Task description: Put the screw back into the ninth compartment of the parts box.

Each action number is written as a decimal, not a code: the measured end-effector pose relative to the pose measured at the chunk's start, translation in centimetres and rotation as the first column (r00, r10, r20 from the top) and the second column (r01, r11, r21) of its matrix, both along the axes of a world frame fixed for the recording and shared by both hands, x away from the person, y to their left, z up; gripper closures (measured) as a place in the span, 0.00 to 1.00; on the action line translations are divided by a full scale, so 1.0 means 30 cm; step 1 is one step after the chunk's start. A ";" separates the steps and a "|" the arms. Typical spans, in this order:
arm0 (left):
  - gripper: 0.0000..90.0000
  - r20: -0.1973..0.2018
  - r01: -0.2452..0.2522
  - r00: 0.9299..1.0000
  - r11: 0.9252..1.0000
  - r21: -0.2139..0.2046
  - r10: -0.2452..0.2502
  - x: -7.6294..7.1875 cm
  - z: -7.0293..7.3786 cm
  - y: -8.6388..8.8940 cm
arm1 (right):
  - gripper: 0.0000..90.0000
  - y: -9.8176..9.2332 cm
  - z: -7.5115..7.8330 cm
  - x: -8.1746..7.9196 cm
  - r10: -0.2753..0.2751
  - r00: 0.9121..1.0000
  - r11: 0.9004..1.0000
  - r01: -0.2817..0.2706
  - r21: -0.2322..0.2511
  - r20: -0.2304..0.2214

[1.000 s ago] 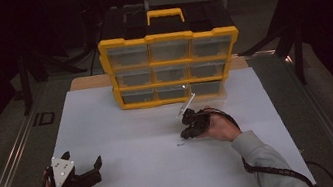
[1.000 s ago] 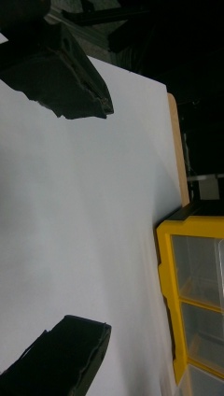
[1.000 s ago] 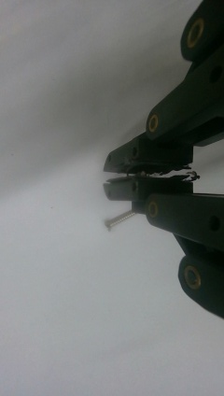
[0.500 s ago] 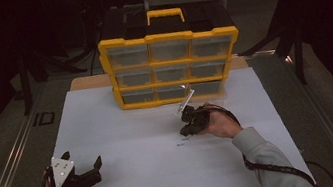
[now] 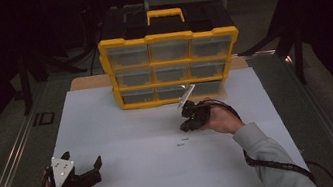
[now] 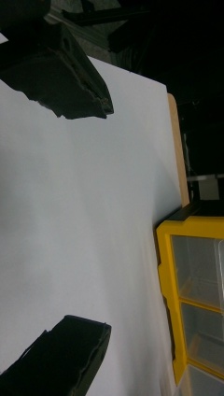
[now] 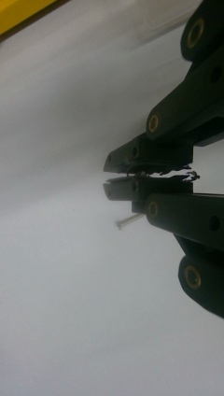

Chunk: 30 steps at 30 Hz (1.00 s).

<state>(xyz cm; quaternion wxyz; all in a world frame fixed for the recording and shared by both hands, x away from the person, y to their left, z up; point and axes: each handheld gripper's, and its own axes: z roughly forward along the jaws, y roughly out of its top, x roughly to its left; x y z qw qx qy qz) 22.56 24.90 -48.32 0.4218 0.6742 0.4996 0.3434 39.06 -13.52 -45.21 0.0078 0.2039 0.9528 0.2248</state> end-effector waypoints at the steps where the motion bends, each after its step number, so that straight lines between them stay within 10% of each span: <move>1: 0.00 0.000 0.000 1.000 1.000 0.001 0.000 0.000 0.000 0.000 | 0.95 0.000 0.004 0.000 0.001 1.000 1.000 -0.001 -0.002 0.003; 30: 0.00 0.004 0.002 1.000 1.000 -0.008 -0.002 -0.001 0.001 0.003 | 0.95 -0.019 0.107 0.051 -0.028 0.999 0.999 0.028 0.017 0.027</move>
